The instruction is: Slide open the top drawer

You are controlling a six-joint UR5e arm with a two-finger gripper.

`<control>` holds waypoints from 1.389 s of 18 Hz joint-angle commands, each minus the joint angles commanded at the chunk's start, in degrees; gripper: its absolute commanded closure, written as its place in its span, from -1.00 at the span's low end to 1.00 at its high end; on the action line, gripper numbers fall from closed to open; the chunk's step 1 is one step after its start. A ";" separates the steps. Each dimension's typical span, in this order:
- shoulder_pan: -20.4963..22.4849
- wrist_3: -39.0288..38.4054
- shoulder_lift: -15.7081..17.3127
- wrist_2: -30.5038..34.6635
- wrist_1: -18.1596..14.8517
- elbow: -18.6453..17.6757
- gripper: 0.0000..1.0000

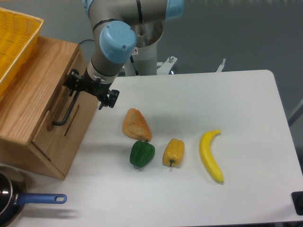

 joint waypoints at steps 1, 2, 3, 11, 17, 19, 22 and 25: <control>0.09 0.00 0.00 0.00 0.00 0.00 -1.00; 0.17 0.09 0.00 0.09 0.00 0.09 -1.00; 0.44 0.17 0.09 0.09 -0.09 0.09 -1.00; 1.32 0.26 0.17 2.37 -0.18 0.35 -1.00; 2.28 0.26 0.26 2.37 -0.09 0.70 -1.00; 2.37 0.26 0.26 2.46 -0.09 1.05 -1.00; 2.99 0.44 0.26 2.37 -0.09 1.32 -1.00; 3.16 0.53 0.00 2.46 0.00 1.50 -1.00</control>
